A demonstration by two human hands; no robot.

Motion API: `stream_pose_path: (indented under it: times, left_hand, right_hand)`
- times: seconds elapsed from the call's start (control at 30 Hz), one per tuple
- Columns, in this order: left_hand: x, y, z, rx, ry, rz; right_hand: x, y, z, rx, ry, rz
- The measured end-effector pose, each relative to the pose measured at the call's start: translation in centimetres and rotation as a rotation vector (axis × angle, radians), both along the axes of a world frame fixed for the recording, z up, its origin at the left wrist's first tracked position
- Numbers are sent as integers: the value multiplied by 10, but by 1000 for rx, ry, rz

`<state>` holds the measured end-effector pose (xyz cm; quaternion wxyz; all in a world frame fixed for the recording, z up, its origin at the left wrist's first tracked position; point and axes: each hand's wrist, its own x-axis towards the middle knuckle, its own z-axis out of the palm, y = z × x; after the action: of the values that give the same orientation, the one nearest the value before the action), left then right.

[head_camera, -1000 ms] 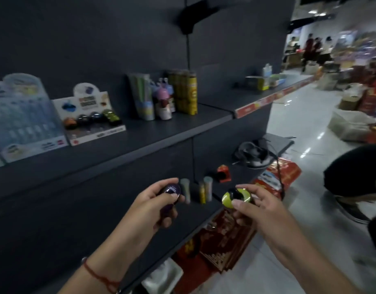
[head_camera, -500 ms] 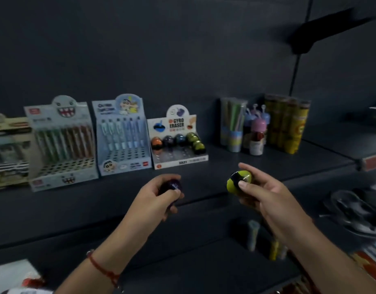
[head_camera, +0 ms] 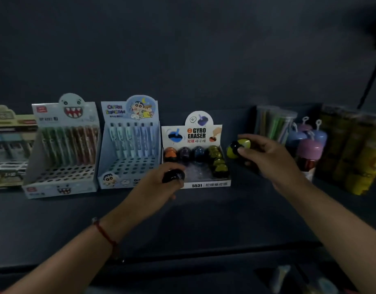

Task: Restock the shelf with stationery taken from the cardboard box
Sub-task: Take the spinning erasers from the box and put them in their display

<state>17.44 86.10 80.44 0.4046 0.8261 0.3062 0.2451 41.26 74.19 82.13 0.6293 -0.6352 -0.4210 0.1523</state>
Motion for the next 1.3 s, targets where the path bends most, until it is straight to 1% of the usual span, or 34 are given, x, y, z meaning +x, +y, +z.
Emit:
stream_pose_path:
  times: [0.1, 0.2, 0.43, 0.6, 0.63, 0.67, 0.77, 0.8, 0.87, 0.97, 1.0, 1.13, 1.3]
  left_hand:
    - [14, 14, 1, 47, 38, -22]
    - [25, 26, -4, 20, -5, -44]
    - [19, 46, -19, -103, -184, -13]
    - [17, 48, -24, -112, -233, -44]
    - [17, 49, -23, -116, -243, -48]
    - [17, 51, -23, -126, -256, -50]
    - [15, 53, -20, -153, -311, -52]
    - [14, 54, -19, -156, -333, -59]
    - [13, 54, -17, -178, -395, -77]
    - [14, 57, -16, -210, -456, -92]
    - [15, 57, -16, -218, -463, -90]
    - [17, 56, -20, -271, -457, -59]
    - [18, 45, -17, -378, -445, -72]
  right_hand:
    - [21, 23, 1, -49, -149, -22]
    - [33, 40, 5, -107, -297, 33]
    - [42, 77, 13, -506, -630, 186]
    - [37, 88, 17, -703, -728, 157]
    - [35, 89, 16, -717, -731, 145]
    - [34, 89, 14, -711, -692, 132]
    - [30, 87, 12, -630, -427, 81]
    - [26, 87, 13, -621, -371, 50]
    - [21, 91, 14, -644, -359, -13]
    - [10, 98, 19, -730, -455, -99]
    - [7, 100, 20, -747, -446, -129]
    - [1, 105, 20, -777, -276, -192]
    - [-6, 104, 20, -779, -222, -238]
